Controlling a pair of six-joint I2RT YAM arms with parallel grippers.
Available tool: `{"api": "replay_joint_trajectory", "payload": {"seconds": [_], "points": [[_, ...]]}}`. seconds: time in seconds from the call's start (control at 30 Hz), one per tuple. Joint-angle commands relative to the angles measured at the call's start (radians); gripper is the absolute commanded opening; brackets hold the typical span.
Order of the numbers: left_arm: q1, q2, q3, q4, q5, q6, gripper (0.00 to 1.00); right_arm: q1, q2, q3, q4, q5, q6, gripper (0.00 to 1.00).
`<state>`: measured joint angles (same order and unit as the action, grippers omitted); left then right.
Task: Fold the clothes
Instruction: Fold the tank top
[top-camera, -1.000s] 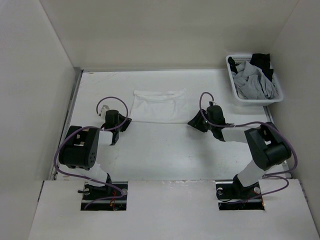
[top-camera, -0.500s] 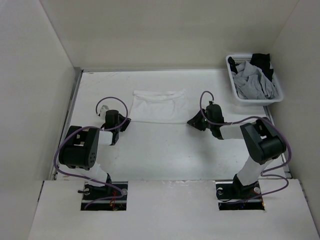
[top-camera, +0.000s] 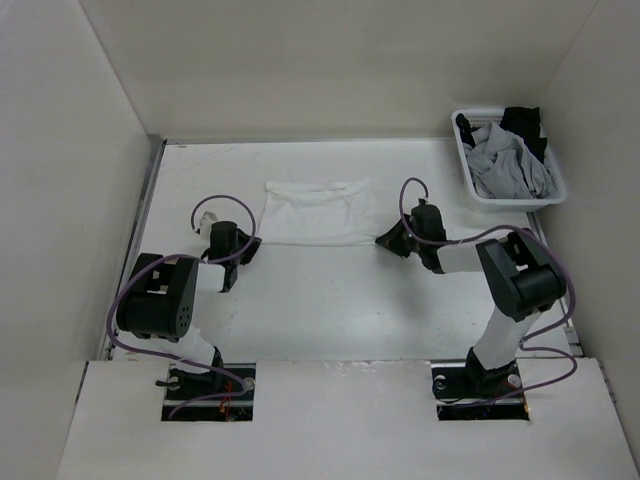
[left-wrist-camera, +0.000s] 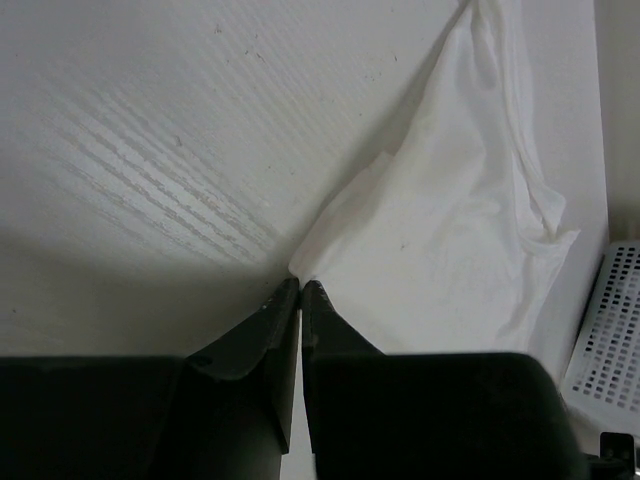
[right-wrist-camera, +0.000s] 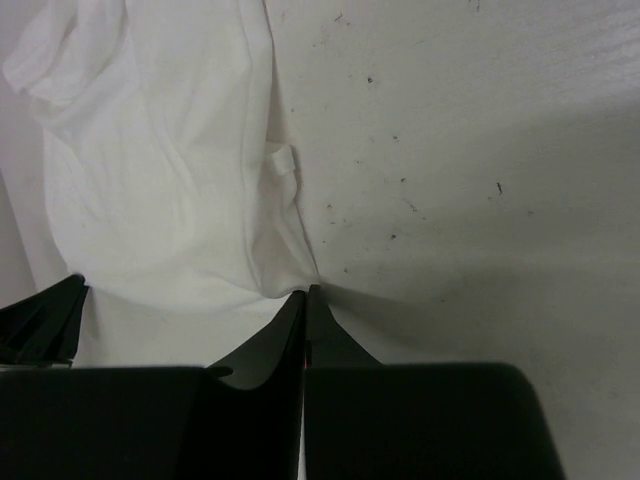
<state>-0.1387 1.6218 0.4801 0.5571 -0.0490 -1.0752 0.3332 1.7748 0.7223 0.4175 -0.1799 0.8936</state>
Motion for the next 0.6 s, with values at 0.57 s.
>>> {"api": "replay_joint_trajectory", "payload": {"seconds": [0.57], "points": [[-0.293, -1.185, 0.156, -0.954, -0.195, 0.07, 0.0, 0.431, -1.21, 0.048, -0.963, 0.471, -0.17, 0.0]]}}
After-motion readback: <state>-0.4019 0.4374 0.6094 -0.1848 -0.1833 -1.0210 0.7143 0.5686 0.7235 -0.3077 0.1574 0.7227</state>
